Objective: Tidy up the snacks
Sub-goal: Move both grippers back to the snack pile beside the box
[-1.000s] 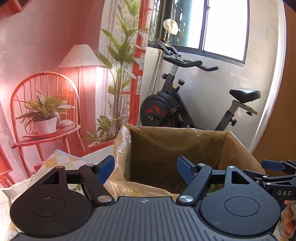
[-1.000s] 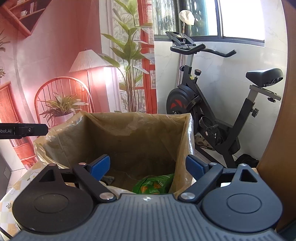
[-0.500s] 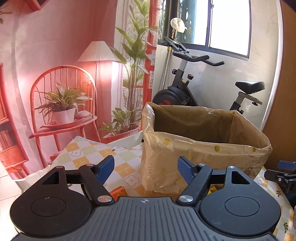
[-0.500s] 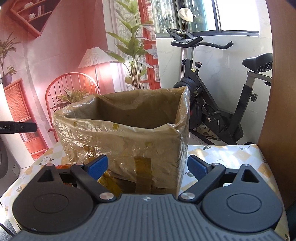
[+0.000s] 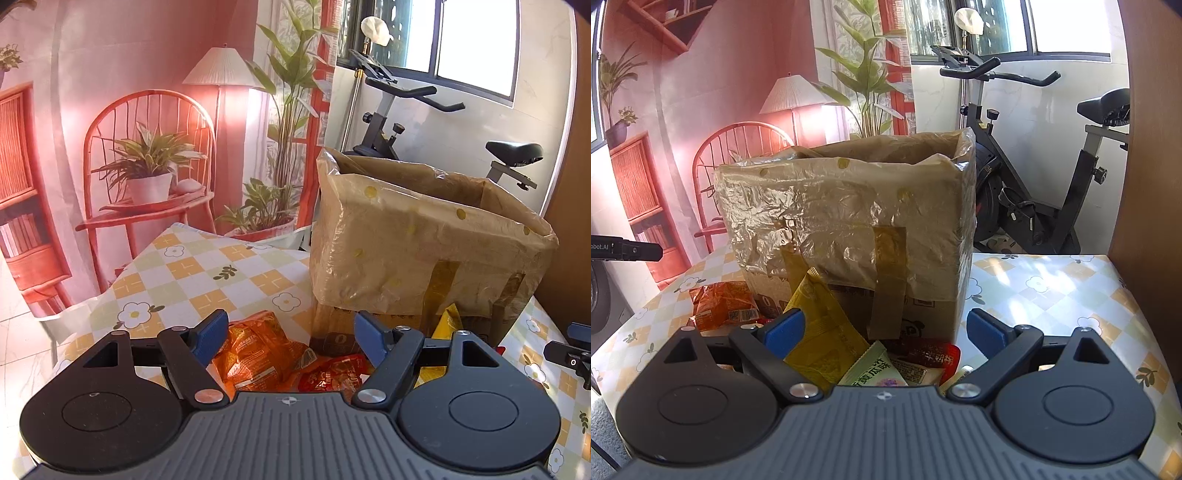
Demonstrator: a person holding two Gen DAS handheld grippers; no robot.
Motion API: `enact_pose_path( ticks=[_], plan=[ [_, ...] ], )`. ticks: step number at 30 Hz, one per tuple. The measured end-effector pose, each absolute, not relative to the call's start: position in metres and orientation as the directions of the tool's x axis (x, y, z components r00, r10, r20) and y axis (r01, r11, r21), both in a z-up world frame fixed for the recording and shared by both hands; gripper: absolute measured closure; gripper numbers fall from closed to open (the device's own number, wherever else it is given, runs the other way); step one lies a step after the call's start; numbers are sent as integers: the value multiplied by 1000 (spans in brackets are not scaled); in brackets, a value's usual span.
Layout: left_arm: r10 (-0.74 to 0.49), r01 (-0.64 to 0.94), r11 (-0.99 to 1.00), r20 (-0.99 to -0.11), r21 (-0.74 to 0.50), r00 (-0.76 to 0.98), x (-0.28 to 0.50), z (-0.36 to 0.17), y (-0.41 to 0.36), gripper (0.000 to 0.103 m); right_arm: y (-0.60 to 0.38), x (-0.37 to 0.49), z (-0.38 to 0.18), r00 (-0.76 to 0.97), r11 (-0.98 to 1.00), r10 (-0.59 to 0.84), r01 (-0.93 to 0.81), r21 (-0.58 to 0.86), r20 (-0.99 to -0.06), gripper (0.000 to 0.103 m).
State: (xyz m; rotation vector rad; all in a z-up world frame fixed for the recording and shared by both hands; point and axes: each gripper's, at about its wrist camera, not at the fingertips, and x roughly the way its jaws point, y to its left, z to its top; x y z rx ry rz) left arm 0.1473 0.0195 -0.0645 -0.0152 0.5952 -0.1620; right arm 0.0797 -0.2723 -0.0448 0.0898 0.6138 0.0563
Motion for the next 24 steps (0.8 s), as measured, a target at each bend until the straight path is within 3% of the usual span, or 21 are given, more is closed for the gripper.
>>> enact_pose_path(
  ticks=[24],
  plan=[
    [-142, 137, 989, -604, -54, 784, 128, -97, 11, 26, -269, 43, -78, 802, 999, 39, -36, 16, -596, 0]
  ],
)
